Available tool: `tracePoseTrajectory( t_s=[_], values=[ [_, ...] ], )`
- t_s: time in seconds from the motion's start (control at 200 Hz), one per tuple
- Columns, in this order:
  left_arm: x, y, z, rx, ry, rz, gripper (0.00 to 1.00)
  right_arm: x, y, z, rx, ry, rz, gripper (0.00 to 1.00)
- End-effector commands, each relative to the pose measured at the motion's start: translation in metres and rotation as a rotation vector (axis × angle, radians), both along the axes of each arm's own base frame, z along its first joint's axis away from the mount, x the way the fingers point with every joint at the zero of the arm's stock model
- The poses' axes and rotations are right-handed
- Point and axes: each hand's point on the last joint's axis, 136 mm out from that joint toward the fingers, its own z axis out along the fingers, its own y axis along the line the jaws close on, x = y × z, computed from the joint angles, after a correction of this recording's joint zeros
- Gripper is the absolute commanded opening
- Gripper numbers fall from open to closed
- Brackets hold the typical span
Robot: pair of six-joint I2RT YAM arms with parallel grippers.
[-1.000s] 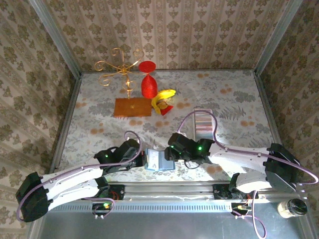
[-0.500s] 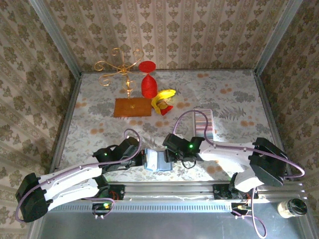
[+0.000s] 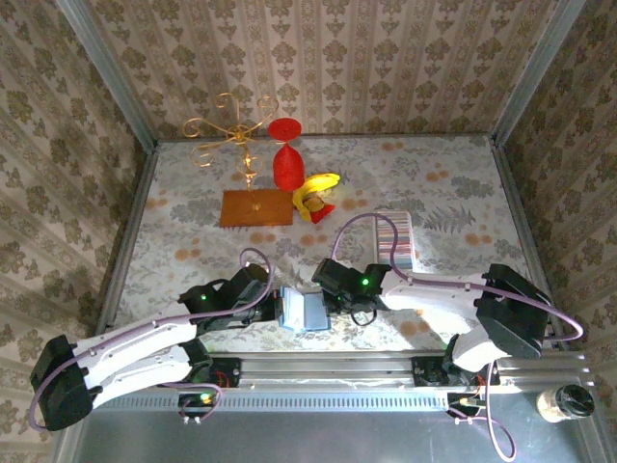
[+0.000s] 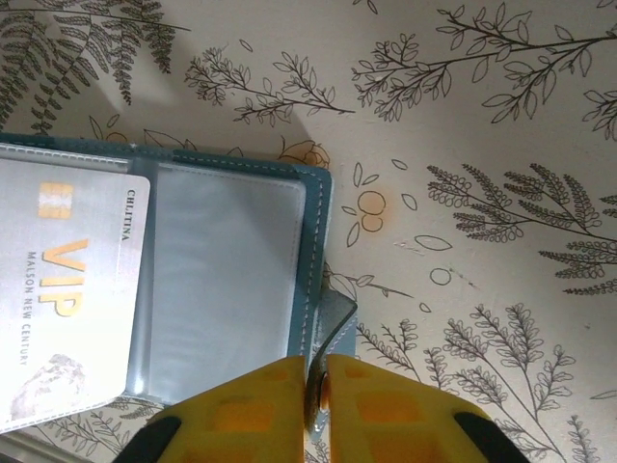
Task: Put the credit cards into the card holder
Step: Close the card holder at the bottom-center of the table.
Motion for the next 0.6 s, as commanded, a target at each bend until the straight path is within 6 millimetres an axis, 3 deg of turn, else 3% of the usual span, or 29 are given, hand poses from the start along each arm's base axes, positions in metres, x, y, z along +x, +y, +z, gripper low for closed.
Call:
tracePoseTrajectory(
  t_s=[0.0, 0.08, 0.3, 0.52, 0.595],
  values=[
    [0.004, -0.006, 0.017, -0.02, -0.022, -0.019, 0.0, -0.002, -0.013, 0.001, -0.033, -0.014, -0.029, 0.07],
    [0.004, -0.008, 0.02, -0.026, -0.022, -0.025, 0.0, -0.003, -0.015, 0.0, -0.027, -0.013, -0.039, 0.0],
    [0.004, -0.024, 0.031, -0.041, -0.017, -0.066, 0.0, -0.005, -0.011, -0.001, 0.05, -0.013, -0.069, 0.0],
    [0.002, -0.047, 0.019, 0.015, 0.02, -0.128, 0.0, -0.008, -0.011, -0.009, 0.124, -0.005, -0.112, 0.0],
    [0.0, -0.06, 0.018, 0.01, 0.029, -0.157, 0.0, -0.007, -0.008, -0.001, 0.182, -0.021, -0.124, 0.0]
  ],
)
